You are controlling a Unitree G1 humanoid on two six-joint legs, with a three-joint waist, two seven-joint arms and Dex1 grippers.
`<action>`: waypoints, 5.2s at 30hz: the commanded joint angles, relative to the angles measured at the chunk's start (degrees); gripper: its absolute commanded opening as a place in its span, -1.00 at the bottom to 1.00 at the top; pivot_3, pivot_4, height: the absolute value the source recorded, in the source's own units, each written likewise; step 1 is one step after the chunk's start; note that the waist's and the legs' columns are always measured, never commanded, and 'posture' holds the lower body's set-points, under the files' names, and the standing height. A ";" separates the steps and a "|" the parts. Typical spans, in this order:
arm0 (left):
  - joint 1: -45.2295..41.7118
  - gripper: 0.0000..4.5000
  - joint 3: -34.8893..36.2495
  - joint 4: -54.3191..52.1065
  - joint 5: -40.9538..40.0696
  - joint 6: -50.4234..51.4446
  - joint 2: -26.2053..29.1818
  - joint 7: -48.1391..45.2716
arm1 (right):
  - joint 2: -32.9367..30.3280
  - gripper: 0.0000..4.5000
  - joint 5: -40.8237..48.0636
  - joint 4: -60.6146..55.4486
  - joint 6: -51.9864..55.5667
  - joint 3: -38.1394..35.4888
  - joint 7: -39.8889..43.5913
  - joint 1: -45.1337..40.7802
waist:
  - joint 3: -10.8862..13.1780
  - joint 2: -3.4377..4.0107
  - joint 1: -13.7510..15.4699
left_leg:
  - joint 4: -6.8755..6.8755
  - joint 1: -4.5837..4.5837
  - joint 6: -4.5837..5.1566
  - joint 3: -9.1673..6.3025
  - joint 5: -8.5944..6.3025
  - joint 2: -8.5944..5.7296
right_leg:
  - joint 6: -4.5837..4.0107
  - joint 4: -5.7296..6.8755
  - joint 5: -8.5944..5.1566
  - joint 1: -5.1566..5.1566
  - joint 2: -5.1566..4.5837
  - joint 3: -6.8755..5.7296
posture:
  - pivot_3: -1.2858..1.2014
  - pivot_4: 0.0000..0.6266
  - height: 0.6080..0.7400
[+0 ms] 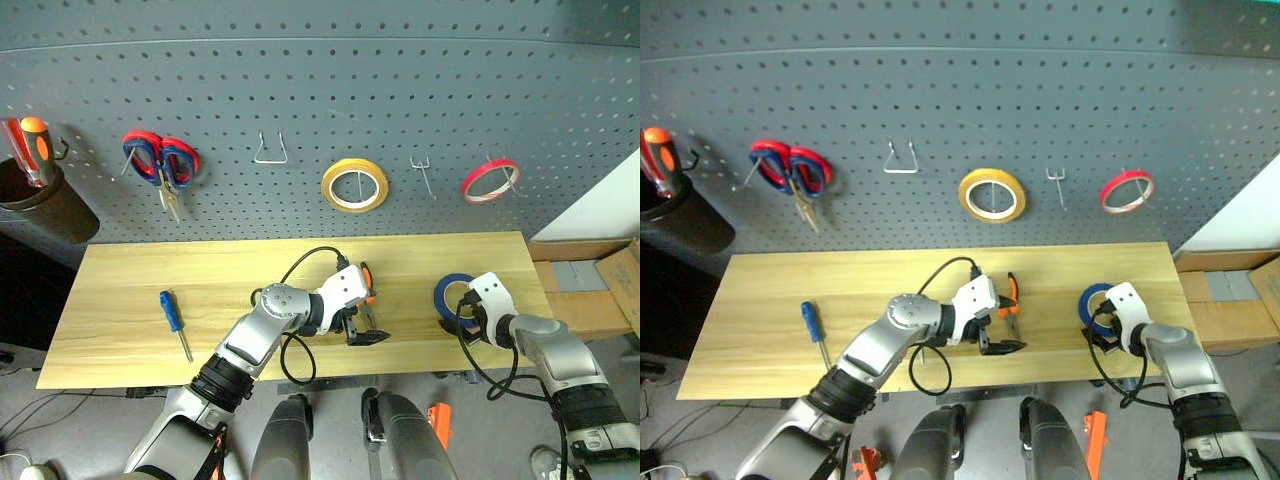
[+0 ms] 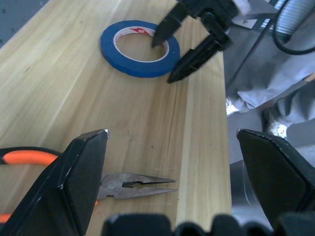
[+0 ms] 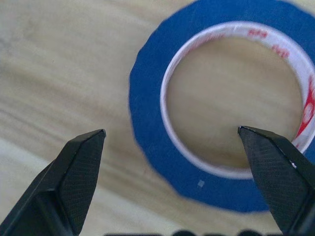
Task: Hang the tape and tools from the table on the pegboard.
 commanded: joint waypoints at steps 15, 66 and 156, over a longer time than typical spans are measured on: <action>1.15 1.00 1.13 -3.86 -0.59 0.53 -1.73 1.77 | -1.67 -0.78 0.04 1.59 1.41 2.97 7.60 -0.02 | 0.37 -0.10 0.15 | -0.02 0.03 -0.03 -0.06 -0.01 0.01 | 0.04 -0.06 -0.01 0.00 -0.04 -0.04 | 0.13 0.23 1.00; 2.90 1.00 27.67 -38.64 -41.11 35.62 -4.00 32.04 | -6.73 -0.84 -26.97 -10.15 -63.37 1.38 -21.27 4.78 | -1.55 -0.32 0.45 | 1.05 -0.84 -0.65 0.03 0.51 -0.04 | 0.33 0.48 0.43 -0.66 -0.16 -0.14 | 0.12 -0.25 1.00; 2.15 1.00 22.71 -33.81 -38.48 27.38 -4.16 31.83 | -7.39 0.36 -30.36 31.96 -74.28 11.79 -12.10 -26.71 | -1.55 -0.34 0.30 | 1.09 -0.58 -0.84 0.14 1.01 -0.06 | 0.01 1.16 0.67 -0.70 -0.16 -0.12 | 0.13 -0.24 1.00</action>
